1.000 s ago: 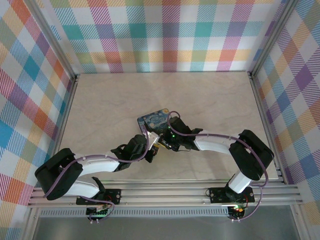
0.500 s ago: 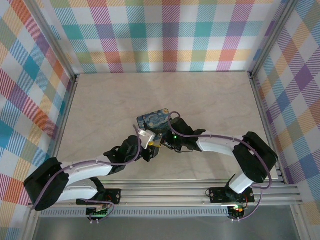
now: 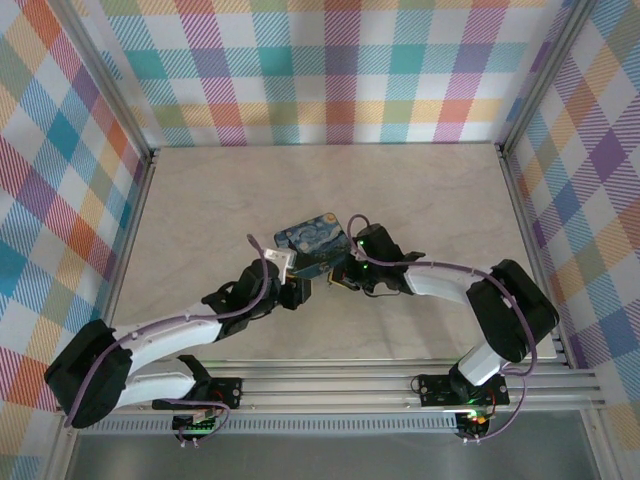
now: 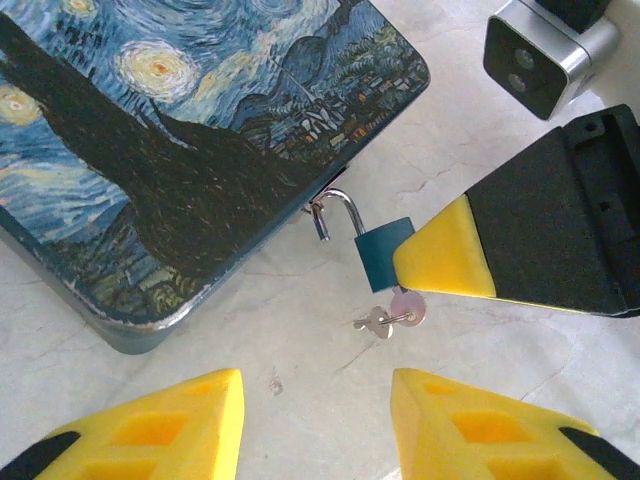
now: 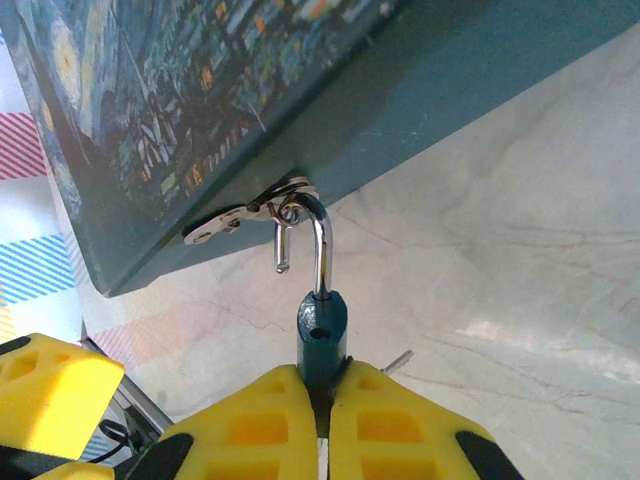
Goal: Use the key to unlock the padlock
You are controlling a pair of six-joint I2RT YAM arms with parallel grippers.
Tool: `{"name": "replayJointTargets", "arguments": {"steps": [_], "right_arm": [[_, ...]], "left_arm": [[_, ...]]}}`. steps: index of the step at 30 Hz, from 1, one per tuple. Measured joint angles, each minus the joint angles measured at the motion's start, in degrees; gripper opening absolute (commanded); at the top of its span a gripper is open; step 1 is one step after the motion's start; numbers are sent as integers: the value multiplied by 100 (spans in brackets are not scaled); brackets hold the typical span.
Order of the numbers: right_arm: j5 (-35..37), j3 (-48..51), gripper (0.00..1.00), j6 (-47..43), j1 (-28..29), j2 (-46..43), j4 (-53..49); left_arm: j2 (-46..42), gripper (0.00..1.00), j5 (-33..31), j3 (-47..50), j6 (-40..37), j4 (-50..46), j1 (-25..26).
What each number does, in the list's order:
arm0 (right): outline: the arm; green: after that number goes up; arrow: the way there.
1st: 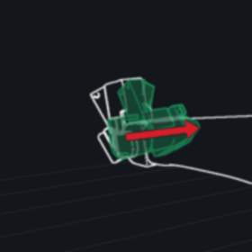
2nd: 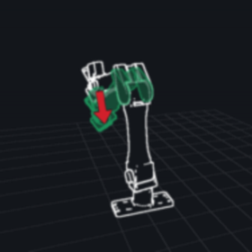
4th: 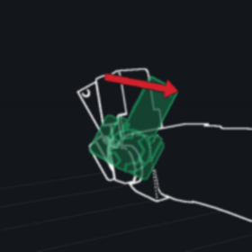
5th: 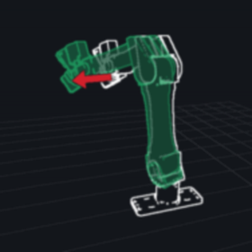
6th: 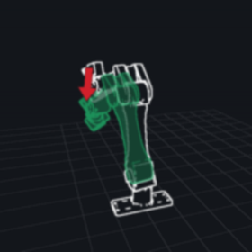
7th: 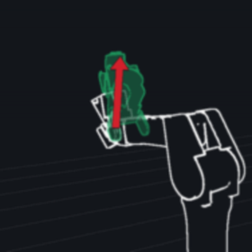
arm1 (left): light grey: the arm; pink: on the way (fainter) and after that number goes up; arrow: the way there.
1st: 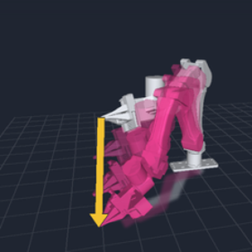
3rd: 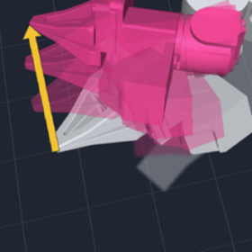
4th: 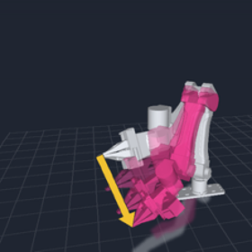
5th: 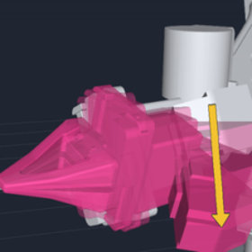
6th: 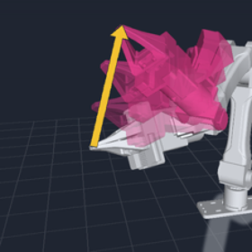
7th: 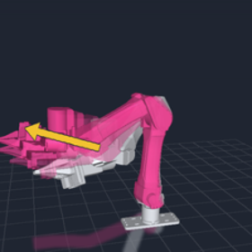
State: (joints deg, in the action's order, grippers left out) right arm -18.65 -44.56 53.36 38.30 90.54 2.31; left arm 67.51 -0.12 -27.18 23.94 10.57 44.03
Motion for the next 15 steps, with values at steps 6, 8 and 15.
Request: {"name": "replayJointTargets", "arguments": {"steps": [6,8,15], "right_arm": [[-4,0,0,76,-66,0,63],[37,59,0,223,-63,-7,210],[361,407,0,811,26,-28,544]], "left_arm": [[201,43,68,-63,317,-48,-39],[203,43,70,-63,382,-63,-50],[203,41,107,-61,542,-133,-81]]}}
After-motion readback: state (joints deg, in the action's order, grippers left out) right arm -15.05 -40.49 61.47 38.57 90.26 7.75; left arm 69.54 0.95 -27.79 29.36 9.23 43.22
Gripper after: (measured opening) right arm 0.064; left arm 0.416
